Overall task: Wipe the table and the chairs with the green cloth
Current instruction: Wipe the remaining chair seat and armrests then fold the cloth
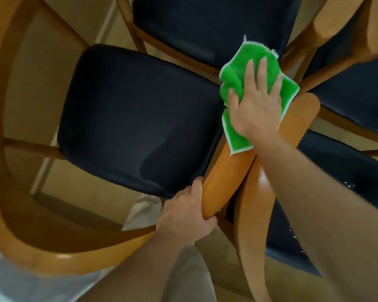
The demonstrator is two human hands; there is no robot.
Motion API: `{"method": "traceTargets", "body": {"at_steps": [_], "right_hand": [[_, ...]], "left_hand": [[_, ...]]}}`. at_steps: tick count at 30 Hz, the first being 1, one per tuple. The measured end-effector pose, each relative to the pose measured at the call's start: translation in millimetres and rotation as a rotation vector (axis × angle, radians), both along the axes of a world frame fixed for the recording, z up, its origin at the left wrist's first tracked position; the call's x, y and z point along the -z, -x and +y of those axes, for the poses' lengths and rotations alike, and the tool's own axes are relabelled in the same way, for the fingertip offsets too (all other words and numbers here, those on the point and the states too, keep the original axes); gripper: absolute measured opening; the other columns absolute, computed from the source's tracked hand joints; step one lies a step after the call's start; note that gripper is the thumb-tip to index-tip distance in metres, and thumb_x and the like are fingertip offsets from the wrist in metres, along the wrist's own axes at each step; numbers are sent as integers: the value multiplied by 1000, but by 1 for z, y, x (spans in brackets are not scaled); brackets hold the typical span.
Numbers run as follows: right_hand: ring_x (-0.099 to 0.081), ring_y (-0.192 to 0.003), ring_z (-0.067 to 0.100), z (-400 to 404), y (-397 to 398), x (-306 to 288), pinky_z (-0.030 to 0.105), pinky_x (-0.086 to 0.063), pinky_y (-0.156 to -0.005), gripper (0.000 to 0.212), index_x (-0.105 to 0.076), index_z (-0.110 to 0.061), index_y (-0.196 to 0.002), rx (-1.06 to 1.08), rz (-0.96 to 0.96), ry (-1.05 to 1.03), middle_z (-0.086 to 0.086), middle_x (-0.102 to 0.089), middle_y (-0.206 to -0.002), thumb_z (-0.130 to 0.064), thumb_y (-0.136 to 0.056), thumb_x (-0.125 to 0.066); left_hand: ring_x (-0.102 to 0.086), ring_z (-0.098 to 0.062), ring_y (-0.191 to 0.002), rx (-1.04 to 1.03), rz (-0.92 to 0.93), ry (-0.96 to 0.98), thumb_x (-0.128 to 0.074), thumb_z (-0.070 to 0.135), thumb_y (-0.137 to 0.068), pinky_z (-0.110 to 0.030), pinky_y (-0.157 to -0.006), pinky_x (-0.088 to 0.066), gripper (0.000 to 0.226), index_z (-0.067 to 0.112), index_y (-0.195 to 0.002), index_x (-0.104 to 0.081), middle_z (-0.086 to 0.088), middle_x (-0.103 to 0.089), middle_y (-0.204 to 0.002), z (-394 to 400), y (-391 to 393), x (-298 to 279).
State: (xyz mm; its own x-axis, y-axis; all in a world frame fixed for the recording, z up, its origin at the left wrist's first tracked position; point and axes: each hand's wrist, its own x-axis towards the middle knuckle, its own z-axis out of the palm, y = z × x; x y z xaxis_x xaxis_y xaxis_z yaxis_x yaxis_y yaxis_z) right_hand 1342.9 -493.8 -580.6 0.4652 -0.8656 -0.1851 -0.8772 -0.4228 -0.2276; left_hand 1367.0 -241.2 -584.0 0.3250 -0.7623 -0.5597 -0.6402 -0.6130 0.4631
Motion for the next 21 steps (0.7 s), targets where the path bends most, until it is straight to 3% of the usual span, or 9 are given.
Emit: {"method": "traceTargets", "body": {"at_steps": [4,7,9,11,14,16,17,19,21], "right_hand": [[-44,-128,35,-51,-12,1,47,-38,-101,66,-15,-19,-154,93,-225,-73,7,-20,-157,-48,-97,-32],[-52,-119,35,-26,-2,-3,44,-43,-92,64,-13,-16,-154,145,-211,-31,10,-18,-158,-47,-99,-27],[-41,-131,38,6,15,-3,45,-38,-102,64,-11,-10,-154,85,-102,43,17,-8,-161,-44,-101,-25],[-15,-145,39,44,34,-6,48,-17,-117,63,-12,-7,-153,-30,-4,66,17,-5,-161,-39,-101,-27],[7,-147,31,92,64,-16,47,1,-119,59,-19,-9,-153,-115,-1,-32,9,-10,-162,-30,-100,-37],[-2,-148,22,110,84,-31,47,-9,-120,51,-35,-10,-148,-56,-174,-167,-1,-26,-157,-27,-100,-41],[-22,-145,17,113,92,-43,42,-25,-117,45,-45,-13,-142,62,-342,-263,-9,-40,-149,-29,-100,-41],[-63,-100,3,107,108,-75,21,-51,-81,38,-68,-25,-117,389,-727,-458,-22,-68,-106,-38,-96,-38],[-69,-77,7,95,132,-106,24,-54,-66,34,-74,-35,-90,608,-976,-542,-12,-72,-84,-43,-91,-41]], "left_hand": [[-59,-19,-104,5,-17,39,-61,66,-71,-42,-85,-52,89,35,-137,-10,6,-54,-119,0,0,1],[-58,-20,-105,13,-14,27,-63,64,-71,-42,-87,-51,88,35,-136,-10,6,-54,-120,0,-1,1],[-57,-19,-107,4,-1,17,-63,63,-71,-43,-89,-51,88,37,-136,-10,6,-54,-122,0,0,0],[-57,-19,-108,-2,11,17,-64,61,-71,-43,-89,-51,87,36,-135,-11,6,-54,-122,-1,-1,-1],[-58,-19,-105,-10,27,20,-63,59,-70,-44,-87,-51,85,34,-135,-15,6,-55,-117,-2,-2,-2],[-58,-18,-103,-28,58,21,-62,58,-68,-44,-86,-51,83,34,-134,-17,7,-55,-112,-2,-2,-3],[-58,-18,-102,-35,67,19,-62,58,-67,-44,-86,-51,83,35,-133,-17,8,-54,-111,-2,-2,-3],[-57,-18,-103,-45,71,0,-61,59,-66,-44,-88,-51,84,37,-134,-16,10,-53,-111,-3,-1,-3],[-57,-17,-104,-47,58,-20,-59,62,-65,-44,-88,-52,87,37,-135,-14,10,-52,-114,-4,0,-2]]}}
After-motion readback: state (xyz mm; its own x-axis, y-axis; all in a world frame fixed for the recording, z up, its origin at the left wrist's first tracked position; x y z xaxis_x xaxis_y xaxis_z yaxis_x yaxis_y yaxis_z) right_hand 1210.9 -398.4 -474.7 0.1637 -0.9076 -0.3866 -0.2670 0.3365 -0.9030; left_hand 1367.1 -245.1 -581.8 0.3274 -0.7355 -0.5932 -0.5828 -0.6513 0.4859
